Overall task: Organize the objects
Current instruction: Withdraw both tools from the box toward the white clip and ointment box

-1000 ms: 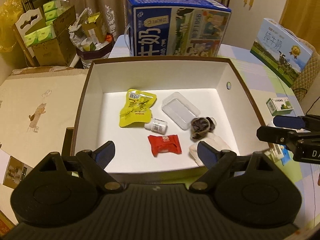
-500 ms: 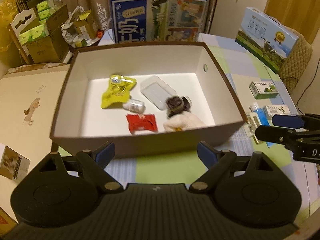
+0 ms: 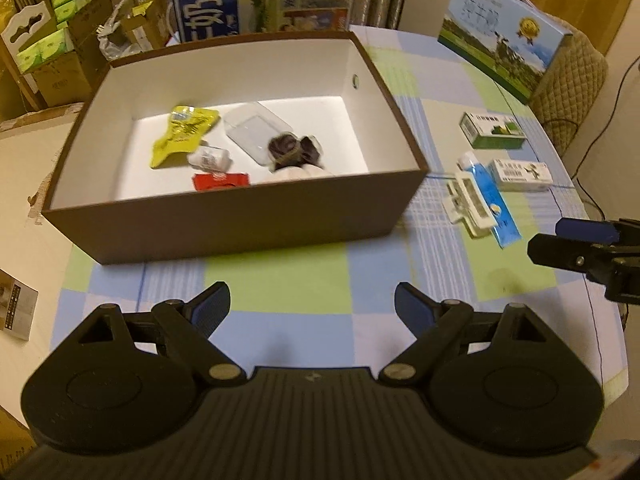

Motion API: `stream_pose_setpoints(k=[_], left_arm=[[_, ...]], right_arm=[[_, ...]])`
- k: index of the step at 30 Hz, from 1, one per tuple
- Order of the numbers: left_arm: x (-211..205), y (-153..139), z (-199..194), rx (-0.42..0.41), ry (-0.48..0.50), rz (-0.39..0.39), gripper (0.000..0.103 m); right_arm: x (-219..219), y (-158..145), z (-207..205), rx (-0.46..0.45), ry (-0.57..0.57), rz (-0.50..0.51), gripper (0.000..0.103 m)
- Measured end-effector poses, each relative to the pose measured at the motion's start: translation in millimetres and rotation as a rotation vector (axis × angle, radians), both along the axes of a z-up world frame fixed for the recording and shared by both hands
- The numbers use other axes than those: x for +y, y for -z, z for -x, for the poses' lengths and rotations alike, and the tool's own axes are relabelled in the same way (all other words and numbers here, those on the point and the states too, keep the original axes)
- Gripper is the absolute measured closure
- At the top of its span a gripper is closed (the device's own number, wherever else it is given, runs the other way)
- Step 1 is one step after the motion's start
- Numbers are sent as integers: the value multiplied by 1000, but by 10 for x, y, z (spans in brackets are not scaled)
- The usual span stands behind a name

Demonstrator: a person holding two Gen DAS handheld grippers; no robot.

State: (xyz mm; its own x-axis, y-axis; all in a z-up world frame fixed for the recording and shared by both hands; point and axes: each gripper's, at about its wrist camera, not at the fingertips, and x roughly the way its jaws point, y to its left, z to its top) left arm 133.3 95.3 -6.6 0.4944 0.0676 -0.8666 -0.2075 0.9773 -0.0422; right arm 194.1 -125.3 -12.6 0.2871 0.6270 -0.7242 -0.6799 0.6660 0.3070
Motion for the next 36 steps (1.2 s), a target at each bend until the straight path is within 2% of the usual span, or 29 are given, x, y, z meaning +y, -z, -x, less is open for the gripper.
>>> stream_pose_setpoints(k=[14,23,28,36], left_arm=[[-623,128,-206,16,80,18,16],[-1062,281,-530,12,136,44,16],[-1270,372,-723,-5,157,32,17],[-1462,513,-1095,-17,147,19,19]], right_arm=[[-629,108,-158,17,92,40,38],[-1060,248,-388,40,166,80,38],[-1266,326,-578,51,208,92,38],[-1560,409,-872,72,266,107,38]])
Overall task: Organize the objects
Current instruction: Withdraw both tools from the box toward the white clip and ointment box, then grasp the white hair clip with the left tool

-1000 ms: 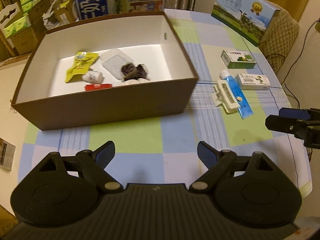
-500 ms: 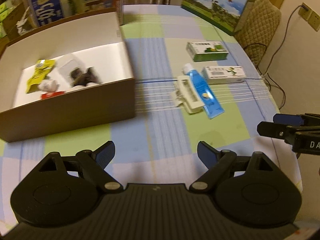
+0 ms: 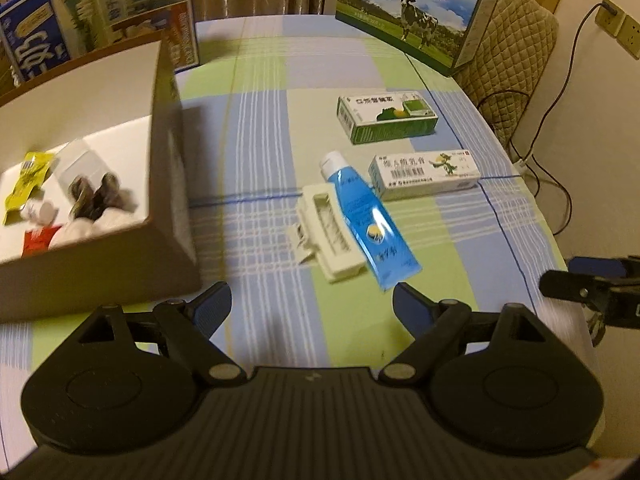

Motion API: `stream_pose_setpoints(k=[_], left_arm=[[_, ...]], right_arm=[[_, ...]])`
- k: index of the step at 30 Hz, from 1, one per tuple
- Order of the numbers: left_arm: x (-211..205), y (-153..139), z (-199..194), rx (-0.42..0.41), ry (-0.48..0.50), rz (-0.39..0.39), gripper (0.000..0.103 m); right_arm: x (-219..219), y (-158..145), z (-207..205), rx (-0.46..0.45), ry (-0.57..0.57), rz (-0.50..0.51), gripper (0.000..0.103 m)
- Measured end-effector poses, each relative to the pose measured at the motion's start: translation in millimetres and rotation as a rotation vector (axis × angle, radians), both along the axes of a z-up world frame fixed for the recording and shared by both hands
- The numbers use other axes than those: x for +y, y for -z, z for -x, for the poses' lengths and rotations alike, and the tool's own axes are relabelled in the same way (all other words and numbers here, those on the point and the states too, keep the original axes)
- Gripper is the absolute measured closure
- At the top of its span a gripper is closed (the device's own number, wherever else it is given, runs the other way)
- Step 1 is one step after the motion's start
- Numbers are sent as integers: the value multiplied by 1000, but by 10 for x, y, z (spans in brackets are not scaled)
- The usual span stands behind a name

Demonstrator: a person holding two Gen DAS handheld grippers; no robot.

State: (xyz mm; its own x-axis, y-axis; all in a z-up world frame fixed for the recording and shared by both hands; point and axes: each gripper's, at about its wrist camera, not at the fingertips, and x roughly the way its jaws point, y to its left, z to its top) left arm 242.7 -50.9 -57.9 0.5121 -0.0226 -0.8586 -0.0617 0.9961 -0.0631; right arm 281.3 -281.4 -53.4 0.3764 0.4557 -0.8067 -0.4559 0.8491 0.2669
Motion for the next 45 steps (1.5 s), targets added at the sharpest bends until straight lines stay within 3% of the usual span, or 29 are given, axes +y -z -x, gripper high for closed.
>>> stream_pose_setpoints(k=[12,19,23,28,30,32,41,43,45], left_arm=[[-159,306,-635,69,-6,-74,27],[-113,450,-826,112,-32,-67,29],[-108,519,-897,132,-36,-71,38],[-100,585,-956,138,-39,-73,45],[-98,604,-968,135,-41,-71,61],[-98,626,-964,132,-46,-67,68],[-42,629,-702,84,-115,-74,68],[-21,626,-607,80,-132,-73,68],[6,620,-519,77,-148,-70,68]], right_arm=[[-293,116,-346,27,66,3,38],[-360,175,-496,42,89,6,38],[-345,195,-563,46,84,8,38],[-266,227,-645,43,53,19,38],[-209,225,-687,30,31,23,38],[-150,215,-738,14,9,22,38],[197,255,-1113,-86,-123,-6,39],[297,272,-1202,-98,-162,-13,45],[409,287,-1288,-122,-192,-23,58]])
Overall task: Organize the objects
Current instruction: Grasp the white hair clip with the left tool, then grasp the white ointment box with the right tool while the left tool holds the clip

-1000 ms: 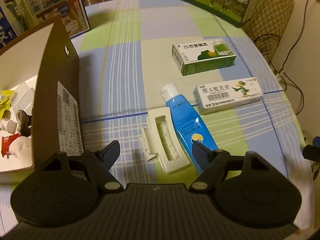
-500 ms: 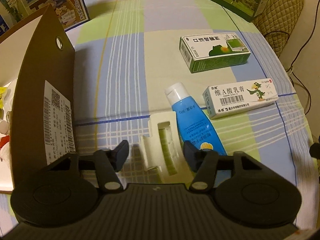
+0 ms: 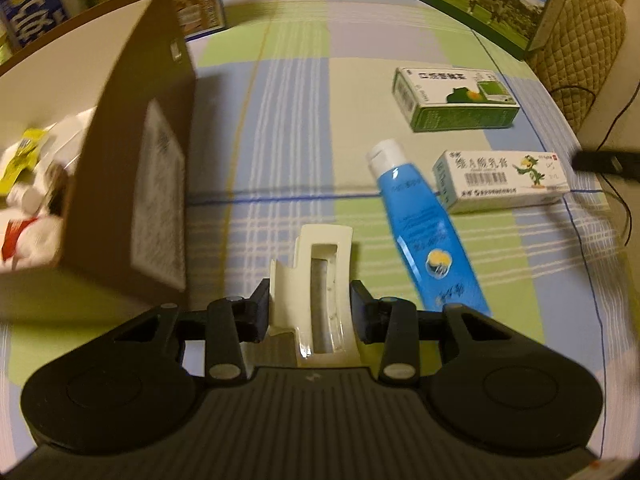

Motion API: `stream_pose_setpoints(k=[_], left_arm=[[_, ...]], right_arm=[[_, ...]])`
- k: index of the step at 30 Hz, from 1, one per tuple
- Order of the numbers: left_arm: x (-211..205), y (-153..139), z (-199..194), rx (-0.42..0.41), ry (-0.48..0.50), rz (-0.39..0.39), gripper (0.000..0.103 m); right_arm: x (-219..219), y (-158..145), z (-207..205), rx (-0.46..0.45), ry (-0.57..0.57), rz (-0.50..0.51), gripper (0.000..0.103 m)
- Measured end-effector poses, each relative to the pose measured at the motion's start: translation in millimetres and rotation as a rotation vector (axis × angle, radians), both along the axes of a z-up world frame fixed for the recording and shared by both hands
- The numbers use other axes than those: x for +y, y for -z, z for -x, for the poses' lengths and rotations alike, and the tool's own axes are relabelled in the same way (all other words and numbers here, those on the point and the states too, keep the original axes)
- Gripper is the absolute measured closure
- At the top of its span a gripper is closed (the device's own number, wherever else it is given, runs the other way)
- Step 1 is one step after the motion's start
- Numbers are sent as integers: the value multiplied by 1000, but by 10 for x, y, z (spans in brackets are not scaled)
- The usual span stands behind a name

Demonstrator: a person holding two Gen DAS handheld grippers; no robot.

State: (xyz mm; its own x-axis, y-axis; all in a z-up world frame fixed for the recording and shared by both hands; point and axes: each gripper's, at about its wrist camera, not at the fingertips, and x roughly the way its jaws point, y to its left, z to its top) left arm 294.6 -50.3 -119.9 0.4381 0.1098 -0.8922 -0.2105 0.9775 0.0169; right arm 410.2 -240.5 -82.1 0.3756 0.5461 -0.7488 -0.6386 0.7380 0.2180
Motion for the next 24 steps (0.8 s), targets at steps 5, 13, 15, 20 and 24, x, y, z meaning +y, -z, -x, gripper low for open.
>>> stream_pose_setpoints(k=[5,13,15,20,24], left_arm=[[117,-19,212,0,-42,-2,68],[358,-51,449,12,-116,-3,68],[418,-60,498,14,-134,0,68],[494,-66,556,19,-150,25,67],[469,-70,562,20,-146,15,67]], right_arm=[[231,95,-207,-7,-46,-32,63],[325,337,-359,162,-127,-59,63],[300,354,-275,189,-155,-59,63],[259,344,58,178,-202,-46,60],[373,338,335,72,-240,41,57]])
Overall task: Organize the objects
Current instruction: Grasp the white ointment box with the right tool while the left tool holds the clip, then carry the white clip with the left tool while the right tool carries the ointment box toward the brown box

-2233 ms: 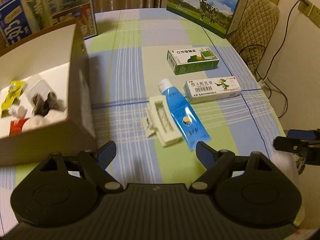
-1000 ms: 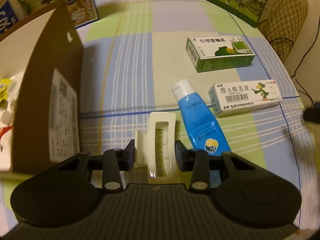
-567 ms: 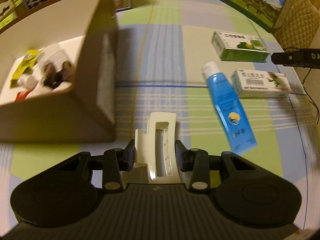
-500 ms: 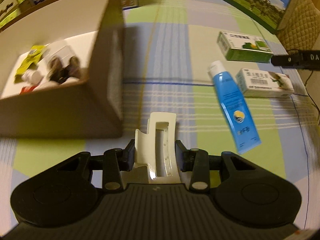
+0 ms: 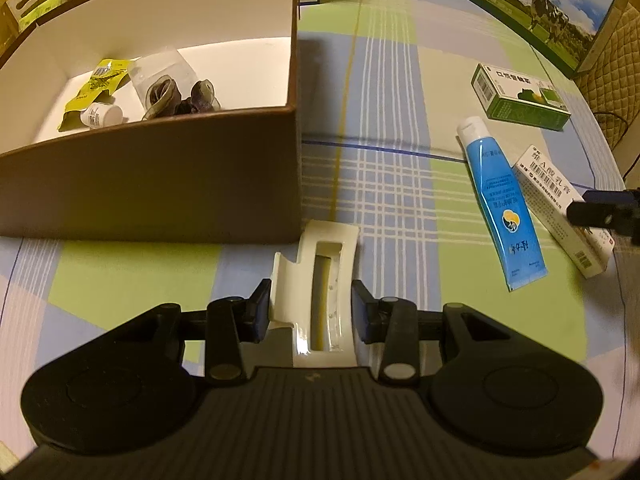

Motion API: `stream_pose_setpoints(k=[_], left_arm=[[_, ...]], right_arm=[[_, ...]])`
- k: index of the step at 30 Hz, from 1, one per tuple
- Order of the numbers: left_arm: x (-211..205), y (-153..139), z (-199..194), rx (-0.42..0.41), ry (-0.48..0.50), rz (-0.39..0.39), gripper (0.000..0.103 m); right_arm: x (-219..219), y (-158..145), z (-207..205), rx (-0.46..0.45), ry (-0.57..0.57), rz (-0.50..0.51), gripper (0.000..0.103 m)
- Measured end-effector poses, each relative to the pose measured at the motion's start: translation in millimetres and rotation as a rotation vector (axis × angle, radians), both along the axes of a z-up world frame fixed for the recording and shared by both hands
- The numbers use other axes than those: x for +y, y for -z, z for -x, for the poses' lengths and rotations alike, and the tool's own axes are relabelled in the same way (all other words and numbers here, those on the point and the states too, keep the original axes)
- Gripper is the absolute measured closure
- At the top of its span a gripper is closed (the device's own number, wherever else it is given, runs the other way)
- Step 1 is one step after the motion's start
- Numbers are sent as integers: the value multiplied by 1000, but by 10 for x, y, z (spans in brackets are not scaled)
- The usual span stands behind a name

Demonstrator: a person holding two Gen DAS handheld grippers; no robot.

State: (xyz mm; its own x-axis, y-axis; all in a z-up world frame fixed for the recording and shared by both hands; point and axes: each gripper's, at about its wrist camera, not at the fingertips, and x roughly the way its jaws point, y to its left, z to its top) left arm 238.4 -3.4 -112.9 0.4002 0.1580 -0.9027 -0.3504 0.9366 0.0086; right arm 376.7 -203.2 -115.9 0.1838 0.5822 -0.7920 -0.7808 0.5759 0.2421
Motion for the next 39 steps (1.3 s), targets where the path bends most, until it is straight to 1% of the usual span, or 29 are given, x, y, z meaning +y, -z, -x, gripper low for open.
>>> stream_pose_setpoints(k=[3,5,7,11,17,21,25,29,32,37,39], left_arm=[[-2,1,2,0,2,0,68],[-2,0,9,-1,3,0,67],[1,6,26,-2,4,2,68],[-11,6,86,-5,12,2,68],[-26,-6,214,-7,25,6,68],[-27,-19,339,-6,37,9,68],[-3,-36,490,-4,44,14,67],[69,-59,642,-1,38,24,67],[134,-73,756,3,33,26,67],[277,-92,926,9,9,31,67],[335,-90,972,11,-4,32,65]], right_arm=[[115,65,113,-77,-12,84,57],[154,107,147,-94,-20,108,57],[179,135,173,-105,-11,123,62],[122,160,253,-98,11,134,67],[-81,114,556,-92,64,154,67],[-251,96,838,-86,69,164,67],[-363,90,1166,-88,18,174,67],[-308,106,1399,-79,-38,171,67],[-165,113,1511,-64,-78,155,67],[180,134,1710,-68,-161,140,67],[321,168,1756,-64,-185,144,67]])
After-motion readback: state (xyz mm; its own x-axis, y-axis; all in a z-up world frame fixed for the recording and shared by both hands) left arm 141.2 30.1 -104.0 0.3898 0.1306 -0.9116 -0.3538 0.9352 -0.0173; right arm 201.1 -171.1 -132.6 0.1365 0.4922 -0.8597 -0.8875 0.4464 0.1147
